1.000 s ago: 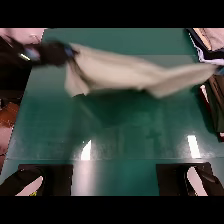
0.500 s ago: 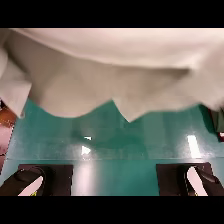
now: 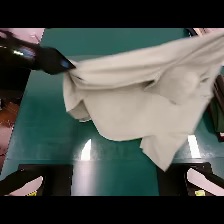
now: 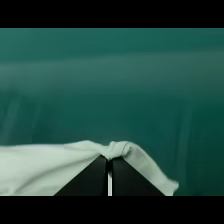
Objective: Fold the shirts.
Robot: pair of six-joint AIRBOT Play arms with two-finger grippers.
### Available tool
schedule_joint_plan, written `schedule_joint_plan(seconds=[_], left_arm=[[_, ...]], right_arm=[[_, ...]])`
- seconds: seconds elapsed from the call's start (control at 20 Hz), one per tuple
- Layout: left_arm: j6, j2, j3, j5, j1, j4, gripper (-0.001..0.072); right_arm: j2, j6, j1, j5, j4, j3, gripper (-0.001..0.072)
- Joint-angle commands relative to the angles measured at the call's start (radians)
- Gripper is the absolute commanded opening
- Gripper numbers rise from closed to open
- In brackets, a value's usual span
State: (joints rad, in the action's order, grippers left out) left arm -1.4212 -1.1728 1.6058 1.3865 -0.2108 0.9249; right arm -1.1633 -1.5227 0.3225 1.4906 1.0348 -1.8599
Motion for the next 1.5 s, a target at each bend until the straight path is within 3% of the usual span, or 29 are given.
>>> schedule_joint_plan(seconds=[0.0,0.15,0.2,0.25,0.3,0.35,0.4,0.5,0.7,0.8,1.05,1.2,1.45], left_arm=[[0.052,-0.209,-0.086,-0.102,0.009,0.011,0.0024],[-0.003,-0.356,-0.082,-0.313,0.066,-0.012,0.0025],[-0.023,-0.382,-0.082,-0.343,0.094,-0.039,0.008],[-0.023,-0.395,-0.082,-0.355,0.117,-0.068,0.0356],[-0.023,-0.398,-0.082,-0.354,0.144,-0.092,0.0583],[-0.02,-0.396,-0.078,-0.344,0.169,-0.105,0.0551],[-0.019,-0.396,-0.065,-0.322,0.198,-0.109,0.0548],[-0.018,-0.393,-0.027,-0.241,0.261,-0.11,0.0547],[0.042,-0.393,-0.026,0.02,0.334,-0.067,0.0546],[0.042,-0.389,-0.09,0.077,0.334,0.014,0.0546],[0.064,-0.252,-0.458,-0.074,0.334,0.041,0.0547],[0.127,-0.15,-0.686,-0.167,0.334,0.027,0.0546],[0.256,-0.121,-0.885,-0.297,0.328,-0.14,0.0546]], right_arm=[[-0.182,-0.003,-0.149,-0.118,0.15,0.126,0.0011],[-0.328,-0.003,-0.218,-0.307,0.18,0.15,0.0014],[-0.368,-0.004,-0.23,-0.333,0.18,0.137,0.0015],[-0.404,-0.004,-0.237,-0.339,0.179,0.115,0.0022],[-0.434,-0.004,-0.237,-0.333,0.177,0.085,0.0187],[-0.461,-0.004,-0.237,-0.322,0.164,0.05,0.0468],[-0.476,-0.007,-0.233,-0.304,0.161,0.015,0.0498],[-0.477,-0.007,-0.219,-0.275,0.162,-0.042,0.0412],[-0.404,-0.006,-0.181,-0.222,0.162,-0.067,0.0404],[-0.351,-0.001,-0.171,-0.219,0.162,-0.027,0.0404],[-0.197,0.013,-0.171,-0.264,0.162,0.158,0.0404],[-0.115,0.013,-0.171,-0.329,0.162,0.277,0.0404],[-0.015,0.013,-0.171,-0.396,0.161,0.409,0.0404]])
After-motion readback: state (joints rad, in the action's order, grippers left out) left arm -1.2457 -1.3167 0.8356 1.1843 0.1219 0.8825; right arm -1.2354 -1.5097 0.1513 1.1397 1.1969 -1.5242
